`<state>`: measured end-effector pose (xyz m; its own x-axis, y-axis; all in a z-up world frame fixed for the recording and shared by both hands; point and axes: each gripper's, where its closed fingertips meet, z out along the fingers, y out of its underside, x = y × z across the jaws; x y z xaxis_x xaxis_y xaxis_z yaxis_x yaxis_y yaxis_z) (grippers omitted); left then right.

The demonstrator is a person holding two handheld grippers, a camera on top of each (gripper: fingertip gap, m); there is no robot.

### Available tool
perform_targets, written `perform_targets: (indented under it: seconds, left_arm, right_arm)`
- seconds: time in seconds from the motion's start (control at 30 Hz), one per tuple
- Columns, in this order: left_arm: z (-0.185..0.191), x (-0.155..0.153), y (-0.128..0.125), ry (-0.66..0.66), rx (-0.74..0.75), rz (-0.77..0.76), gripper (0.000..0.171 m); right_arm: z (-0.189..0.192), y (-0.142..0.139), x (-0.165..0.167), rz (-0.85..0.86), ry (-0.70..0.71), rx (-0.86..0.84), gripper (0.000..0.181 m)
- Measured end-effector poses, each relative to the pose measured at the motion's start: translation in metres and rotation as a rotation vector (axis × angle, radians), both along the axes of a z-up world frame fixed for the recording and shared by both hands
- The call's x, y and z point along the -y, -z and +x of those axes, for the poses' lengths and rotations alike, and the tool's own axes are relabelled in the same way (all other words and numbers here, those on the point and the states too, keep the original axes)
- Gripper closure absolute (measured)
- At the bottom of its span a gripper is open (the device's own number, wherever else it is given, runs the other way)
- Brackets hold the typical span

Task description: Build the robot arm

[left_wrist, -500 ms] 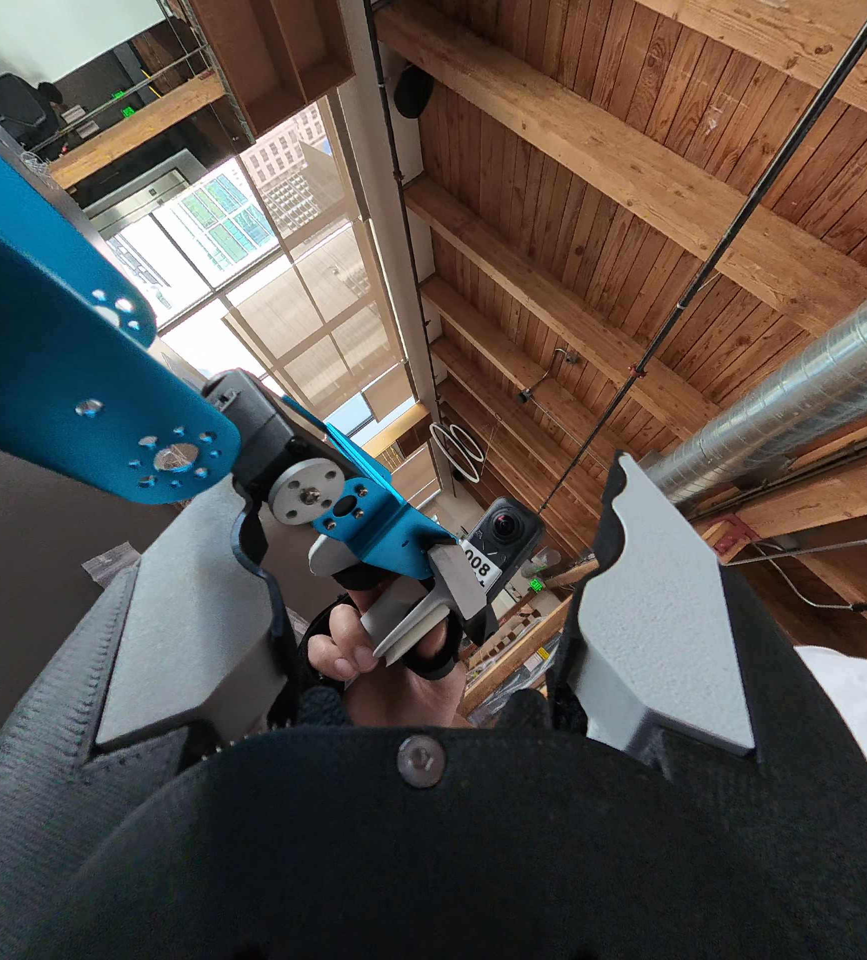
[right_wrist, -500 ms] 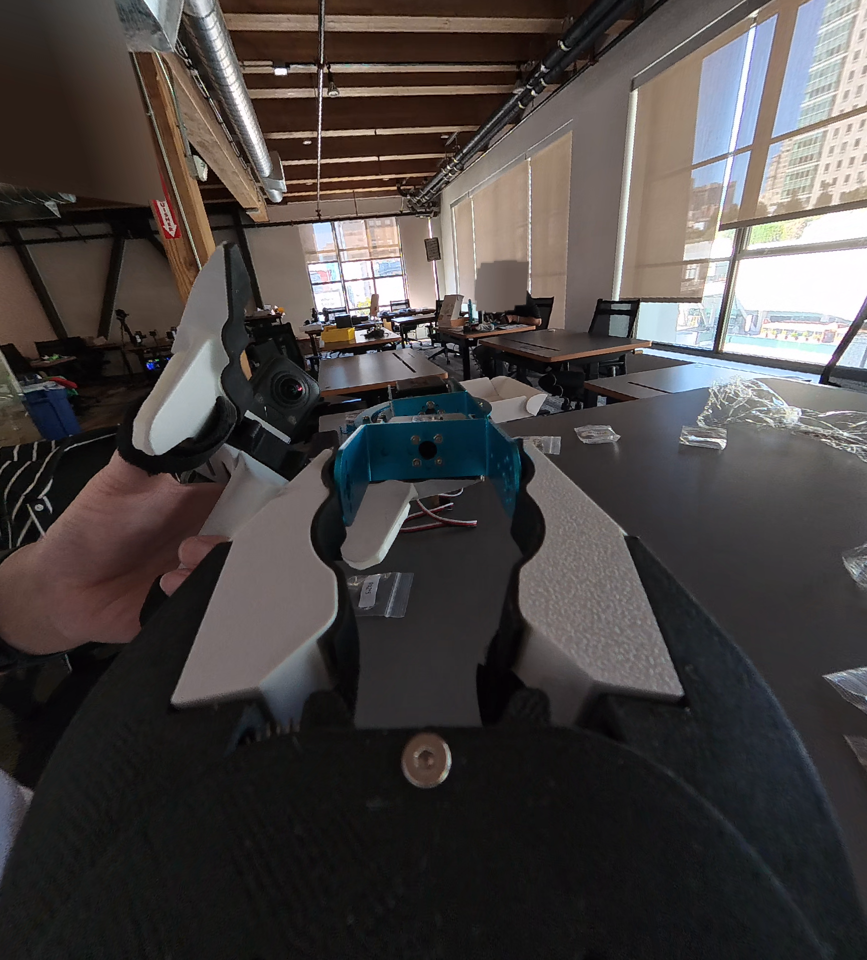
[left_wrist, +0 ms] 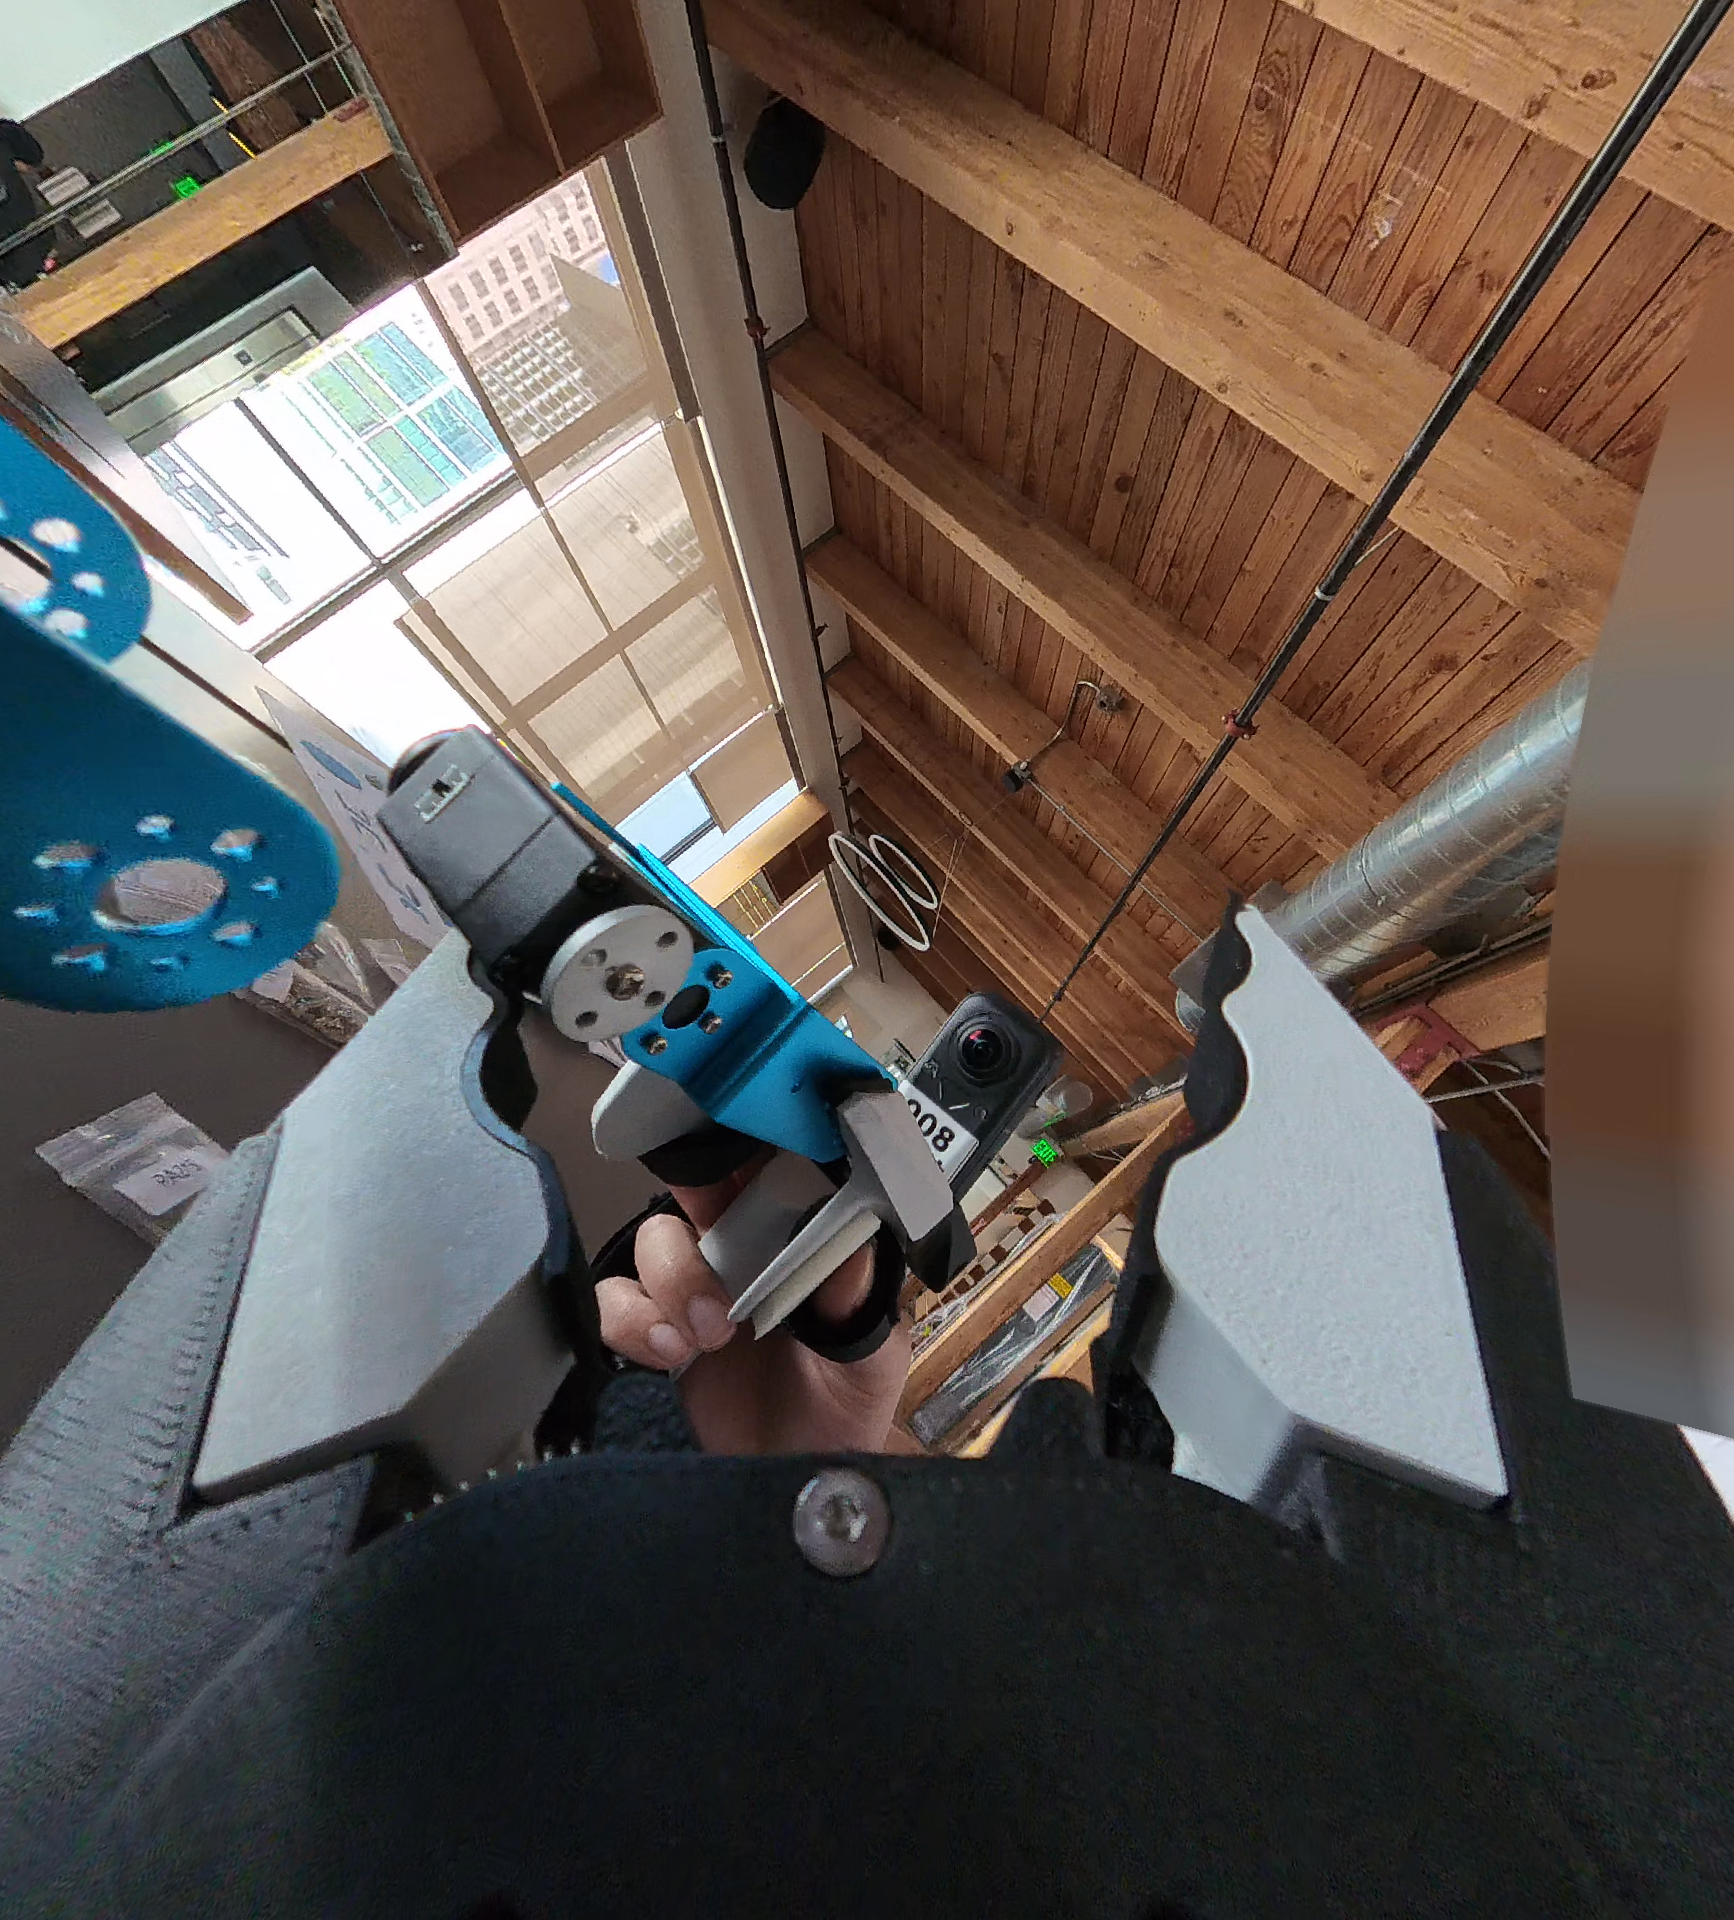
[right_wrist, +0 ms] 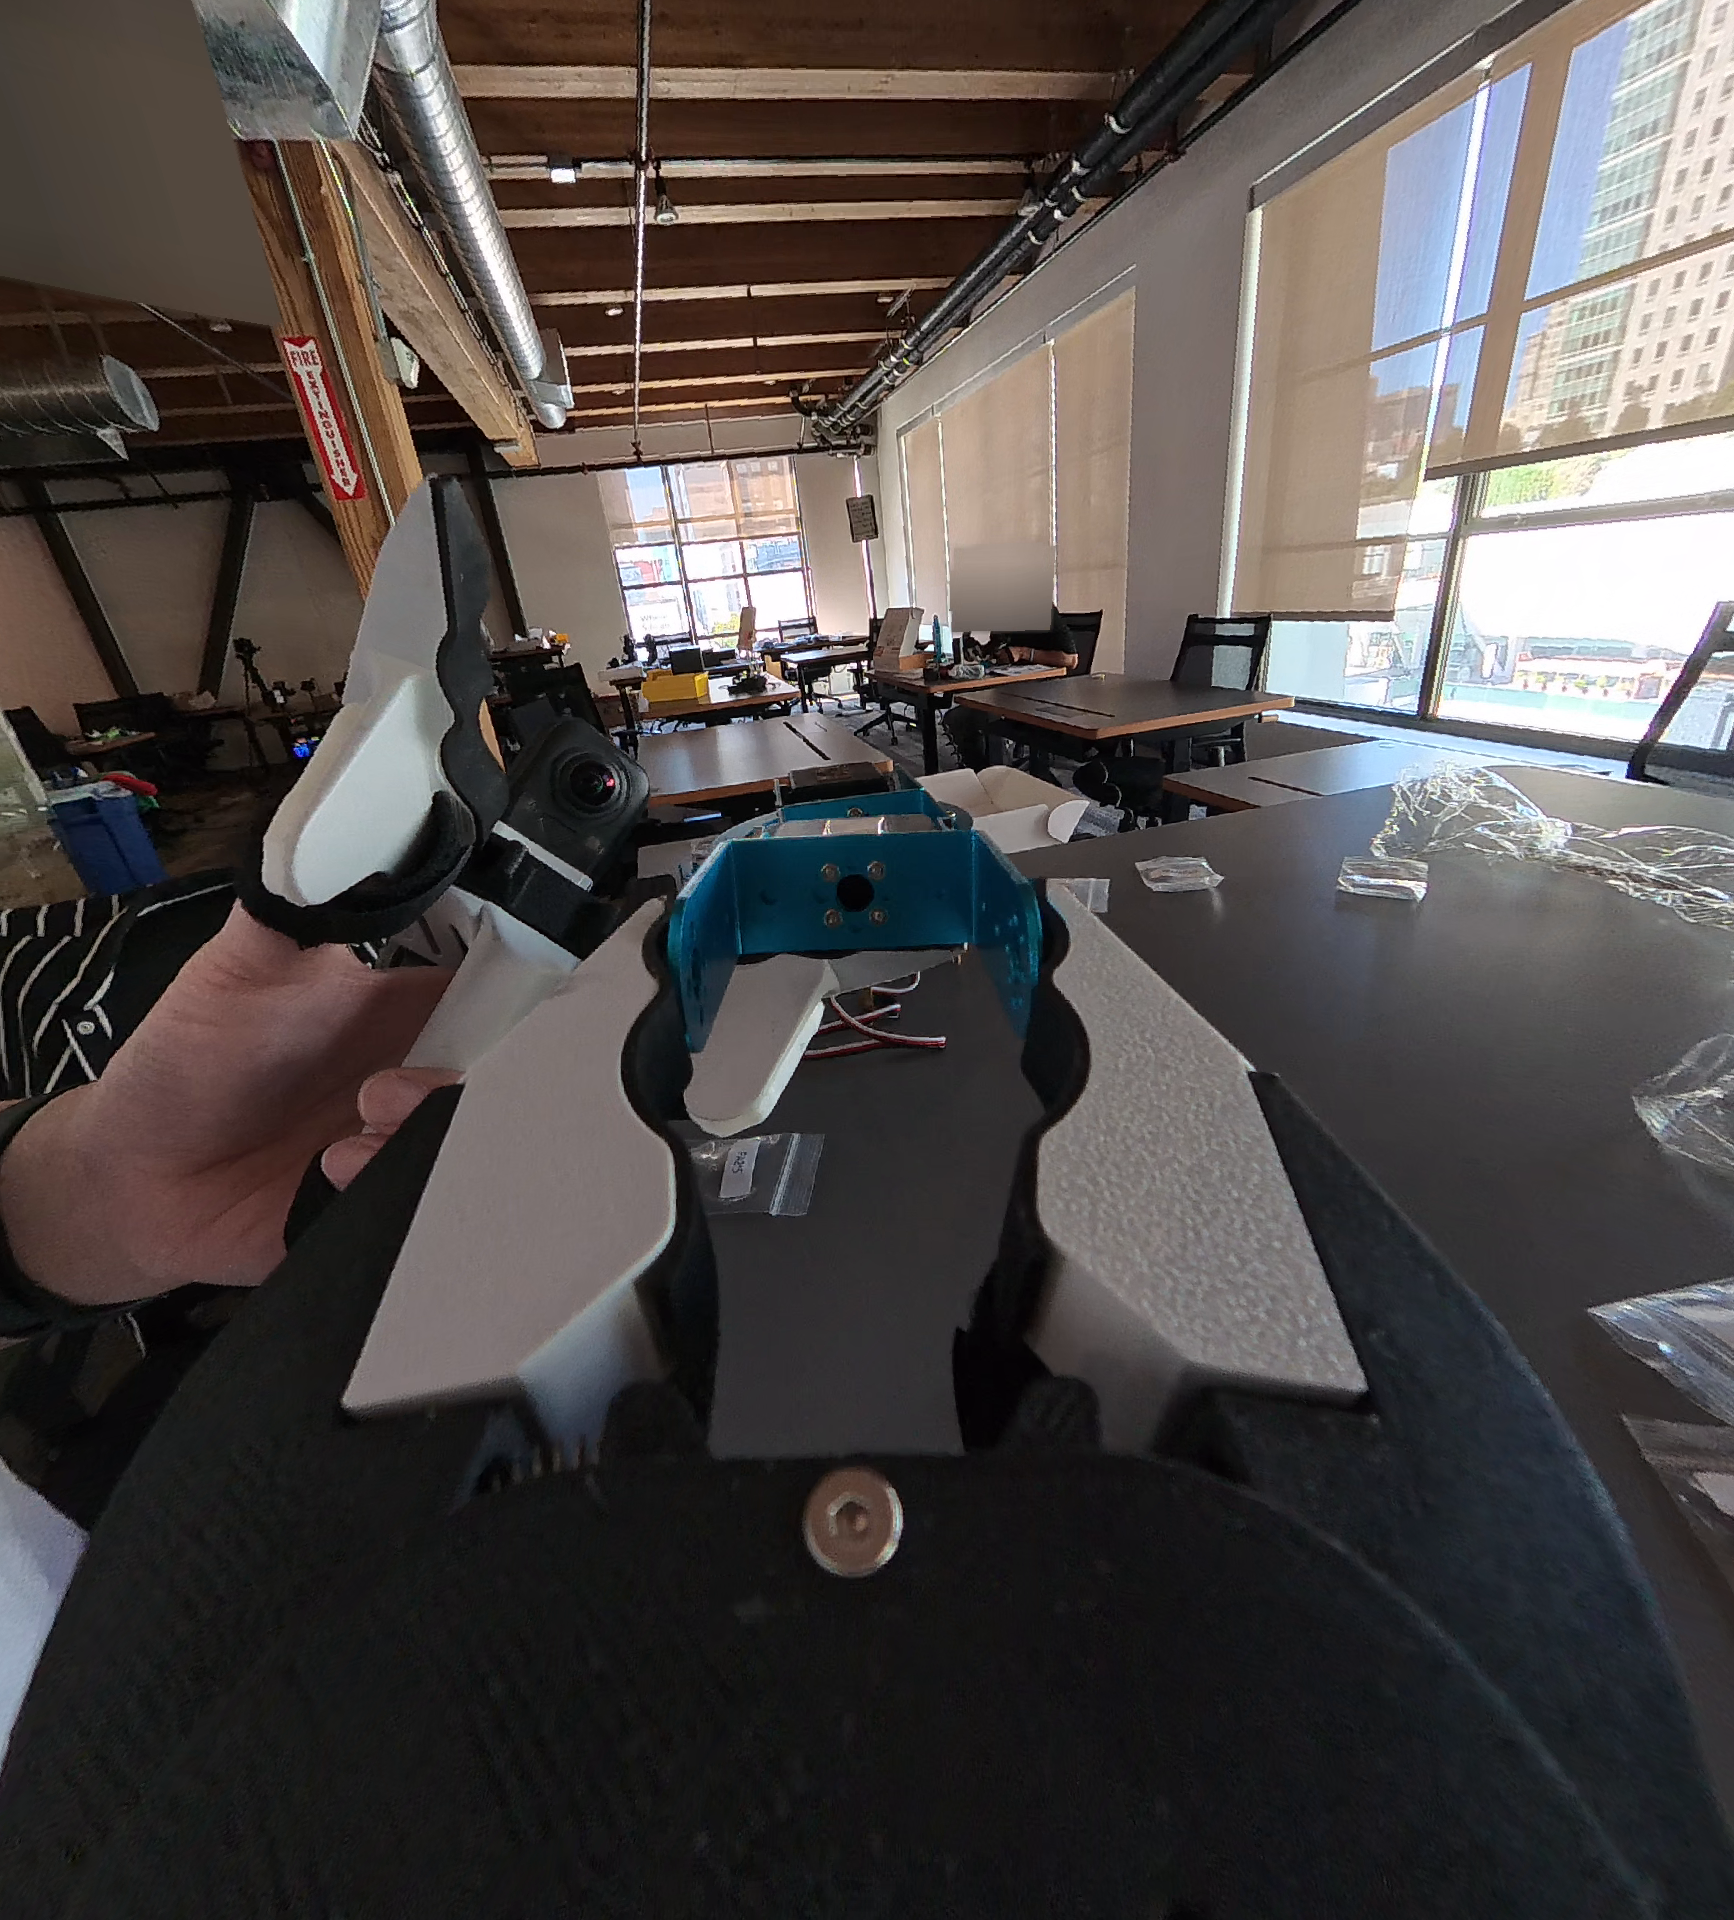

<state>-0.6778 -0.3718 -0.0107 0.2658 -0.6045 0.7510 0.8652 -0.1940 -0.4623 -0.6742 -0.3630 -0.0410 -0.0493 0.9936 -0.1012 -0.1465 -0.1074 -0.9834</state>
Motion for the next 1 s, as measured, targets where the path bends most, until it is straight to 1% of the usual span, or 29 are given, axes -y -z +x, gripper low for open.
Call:
perform_targets:
  seconds: [0.23,0.43,0.57,0.63,0.73,0.83,1.0]
  left_arm:
    - [0.01,-0.001,-0.002,0.023,-0.02,-0.007,0.044]
    - [0.018,0.001,-0.002,0.03,-0.045,-0.012,0.044]
    - [0.034,0.003,-0.006,0.075,-0.063,-0.011,0.046]
    - [0.051,0.002,-0.01,0.104,-0.081,-0.009,0.046]
    - [0.087,-0.002,-0.016,0.164,-0.083,-0.004,0.046]
    - [0.13,-0.013,-0.02,0.247,-0.058,-0.021,0.047]
    - [0.212,-0.04,-0.017,0.405,-0.001,-0.077,0.05]
  right_arm:
    - [0.005,-0.002,0.001,0.004,-0.002,-0.015,0.117]
    - [0.006,-0.003,0.007,0.054,-0.002,-0.004,0.117]
    - [0.023,-0.008,0.007,0.04,-0.004,-0.019,0.117]
    - [0.042,-0.012,0.004,0.024,-0.003,-0.031,0.117]
    - [0.08,-0.018,-0.004,-0.009,0.004,-0.05,0.117]
    - [0.127,-0.021,-0.018,-0.045,0.009,-0.043,0.117]
    - [0.214,-0.018,-0.047,-0.092,0.012,0.04,0.117]
